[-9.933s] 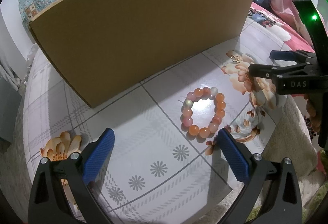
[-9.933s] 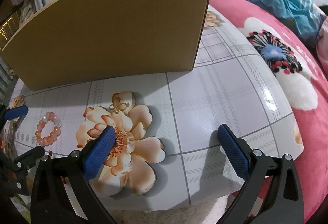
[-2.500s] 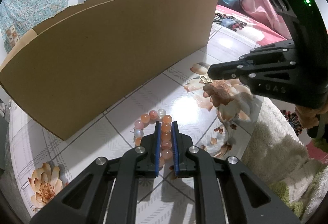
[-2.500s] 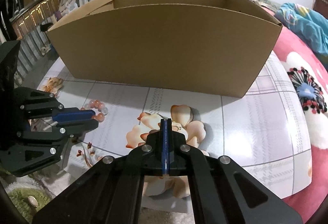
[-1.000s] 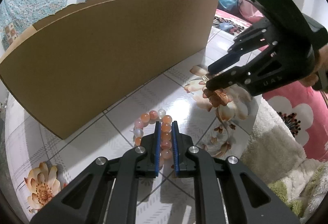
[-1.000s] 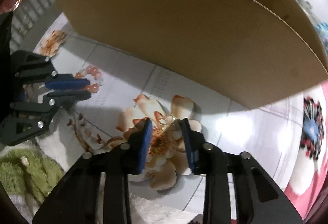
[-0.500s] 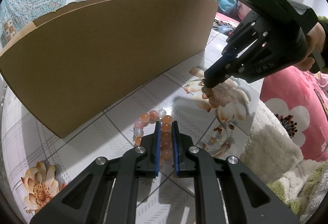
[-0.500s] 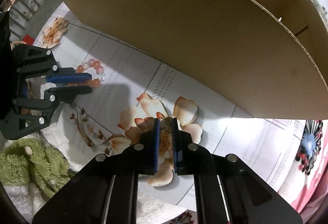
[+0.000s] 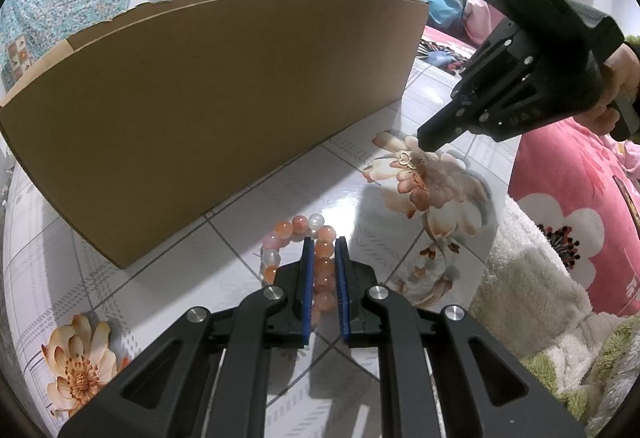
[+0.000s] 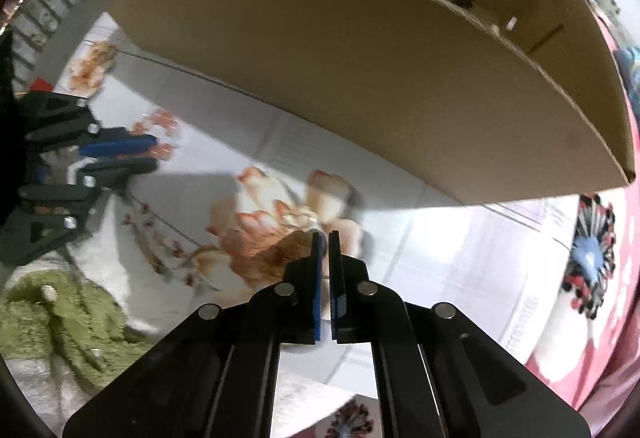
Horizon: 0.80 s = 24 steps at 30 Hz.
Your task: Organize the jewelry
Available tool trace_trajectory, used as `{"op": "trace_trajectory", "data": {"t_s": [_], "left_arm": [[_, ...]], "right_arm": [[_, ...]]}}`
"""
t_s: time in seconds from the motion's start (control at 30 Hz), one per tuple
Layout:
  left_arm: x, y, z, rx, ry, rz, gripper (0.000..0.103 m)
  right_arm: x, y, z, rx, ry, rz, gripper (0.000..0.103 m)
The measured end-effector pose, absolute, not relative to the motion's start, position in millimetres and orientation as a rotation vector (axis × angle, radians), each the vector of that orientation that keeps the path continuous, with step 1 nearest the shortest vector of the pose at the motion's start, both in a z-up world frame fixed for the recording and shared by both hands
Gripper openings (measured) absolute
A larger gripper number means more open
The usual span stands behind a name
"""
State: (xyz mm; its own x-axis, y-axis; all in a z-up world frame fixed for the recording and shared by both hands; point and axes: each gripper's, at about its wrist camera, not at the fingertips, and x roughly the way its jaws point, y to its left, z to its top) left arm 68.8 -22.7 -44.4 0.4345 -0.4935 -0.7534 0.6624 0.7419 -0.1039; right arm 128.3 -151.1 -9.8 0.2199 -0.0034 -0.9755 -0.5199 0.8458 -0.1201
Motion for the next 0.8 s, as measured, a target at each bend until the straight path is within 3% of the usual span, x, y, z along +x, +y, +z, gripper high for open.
{"op": "trace_trajectory", "data": {"t_s": [0.8], "left_arm": [[69,-26,-45,0.226,0.859,-0.721,0.010]], "right_arm": [[132,-123,2,-0.490,1.295,0.405,0.005]]}}
